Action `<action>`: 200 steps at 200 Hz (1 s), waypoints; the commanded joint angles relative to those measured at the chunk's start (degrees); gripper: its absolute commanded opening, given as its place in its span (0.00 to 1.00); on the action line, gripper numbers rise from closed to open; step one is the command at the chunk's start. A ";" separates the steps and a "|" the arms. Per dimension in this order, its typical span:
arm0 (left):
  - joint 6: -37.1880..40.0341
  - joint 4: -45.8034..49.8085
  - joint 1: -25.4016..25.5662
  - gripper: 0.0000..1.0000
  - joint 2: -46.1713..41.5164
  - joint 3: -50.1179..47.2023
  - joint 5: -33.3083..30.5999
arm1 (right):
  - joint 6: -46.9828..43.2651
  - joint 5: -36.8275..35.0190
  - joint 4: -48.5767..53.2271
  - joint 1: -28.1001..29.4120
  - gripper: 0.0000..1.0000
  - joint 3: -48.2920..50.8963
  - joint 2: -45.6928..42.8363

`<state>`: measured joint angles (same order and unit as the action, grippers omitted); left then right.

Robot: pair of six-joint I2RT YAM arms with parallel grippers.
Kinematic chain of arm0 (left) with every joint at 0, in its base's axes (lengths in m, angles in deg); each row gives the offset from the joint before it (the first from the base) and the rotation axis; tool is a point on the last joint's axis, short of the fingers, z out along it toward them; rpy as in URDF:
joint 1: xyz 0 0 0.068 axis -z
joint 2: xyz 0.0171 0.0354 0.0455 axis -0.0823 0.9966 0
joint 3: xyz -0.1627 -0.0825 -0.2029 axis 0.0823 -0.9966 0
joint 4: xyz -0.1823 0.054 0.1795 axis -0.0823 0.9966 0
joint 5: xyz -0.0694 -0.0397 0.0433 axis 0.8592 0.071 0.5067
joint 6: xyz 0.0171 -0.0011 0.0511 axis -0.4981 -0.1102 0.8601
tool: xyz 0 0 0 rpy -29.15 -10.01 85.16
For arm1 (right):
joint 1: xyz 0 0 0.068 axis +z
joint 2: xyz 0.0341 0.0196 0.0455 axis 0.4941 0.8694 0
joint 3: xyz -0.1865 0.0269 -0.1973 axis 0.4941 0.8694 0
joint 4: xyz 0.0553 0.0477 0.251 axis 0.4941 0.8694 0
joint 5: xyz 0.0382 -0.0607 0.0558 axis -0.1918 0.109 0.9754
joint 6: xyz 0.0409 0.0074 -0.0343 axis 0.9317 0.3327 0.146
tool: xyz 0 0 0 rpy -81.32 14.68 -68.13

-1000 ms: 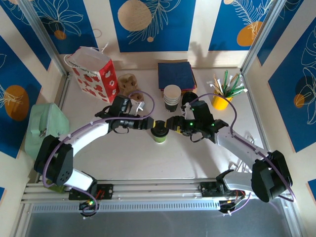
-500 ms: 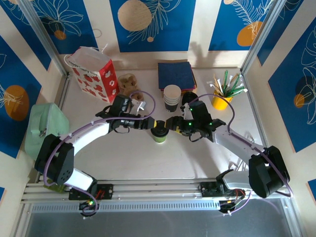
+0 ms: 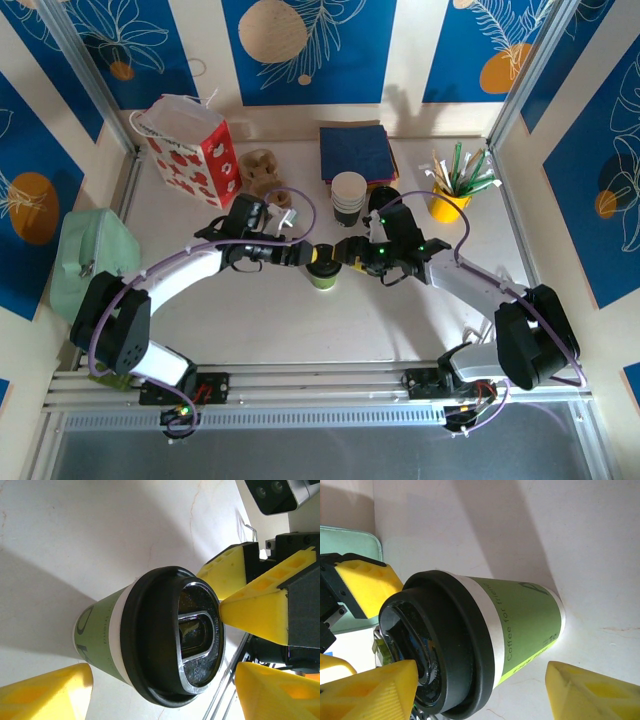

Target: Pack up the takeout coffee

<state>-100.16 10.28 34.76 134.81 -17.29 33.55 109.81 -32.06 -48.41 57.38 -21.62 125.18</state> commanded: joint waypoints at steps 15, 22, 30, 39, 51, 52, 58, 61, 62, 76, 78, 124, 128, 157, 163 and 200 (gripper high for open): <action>1.73 -0.27 0.54 0.74 0.32 -0.48 1.26 | -1.20 1.10 -0.17 0.30 0.68 -2.04 0.84; 1.78 -0.22 0.54 0.73 0.39 -0.48 1.14 | -1.20 1.04 -0.29 0.27 0.68 -2.02 0.79; 1.82 -0.29 0.54 0.73 0.56 -0.48 1.23 | -1.29 0.94 -0.29 0.27 0.68 -2.09 0.98; 1.81 -0.44 0.61 0.72 0.74 -0.64 1.32 | -1.29 0.82 -0.34 0.22 0.68 -2.21 1.20; 1.84 -0.55 0.63 0.70 1.15 -0.74 1.32 | -1.22 0.85 -0.57 0.22 0.68 -2.36 1.59; 1.85 -0.58 0.63 0.70 1.21 -0.74 1.29 | -1.21 0.83 -0.60 0.20 0.68 -2.41 1.62; 1.82 -0.56 0.63 0.69 1.43 -0.74 1.38 | -1.27 0.91 -0.69 0.18 0.68 -2.61 1.81; 1.86 -0.55 0.70 0.68 1.61 -0.74 1.40 | -1.31 0.92 -0.66 0.18 0.68 -2.68 1.94; 1.86 -0.54 0.71 0.68 1.62 -0.74 1.42 | -1.30 0.92 -0.69 0.18 0.68 -2.70 1.97; 1.86 -0.70 0.71 0.67 1.97 -0.74 1.32 | -1.29 1.02 -0.81 0.18 0.68 -3.20 2.44; 1.86 -0.70 0.72 0.67 2.04 -0.74 1.30 | -1.34 1.00 -0.86 0.20 0.68 -3.24 2.55; 2.21 -0.59 0.71 0.65 2.75 -0.91 0.20 | -1.44 1.08 -1.22 -0.07 0.68 -4.06 3.87; 2.22 -0.55 0.72 0.65 2.81 -0.94 0.13 | -1.46 1.09 -1.31 -0.08 0.68 -4.21 4.05; 1.95 -0.96 0.66 0.64 3.53 -1.01 -0.31 | -1.38 1.26 -1.71 -0.25 0.67 -4.27 4.93; 1.84 -1.02 0.69 0.64 3.64 -1.04 -0.31 | -1.36 1.24 -1.78 -0.30 0.67 -4.25 5.11; 2.25 -0.48 0.69 0.62 4.13 -0.84 -1.06 | -1.21 1.57 -1.61 -0.61 0.67 -4.72 6.36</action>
<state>-99.15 9.78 34.90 138.43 -17.93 33.07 109.40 -31.78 -49.85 57.19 -24.55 130.47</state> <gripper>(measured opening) 0.626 0.672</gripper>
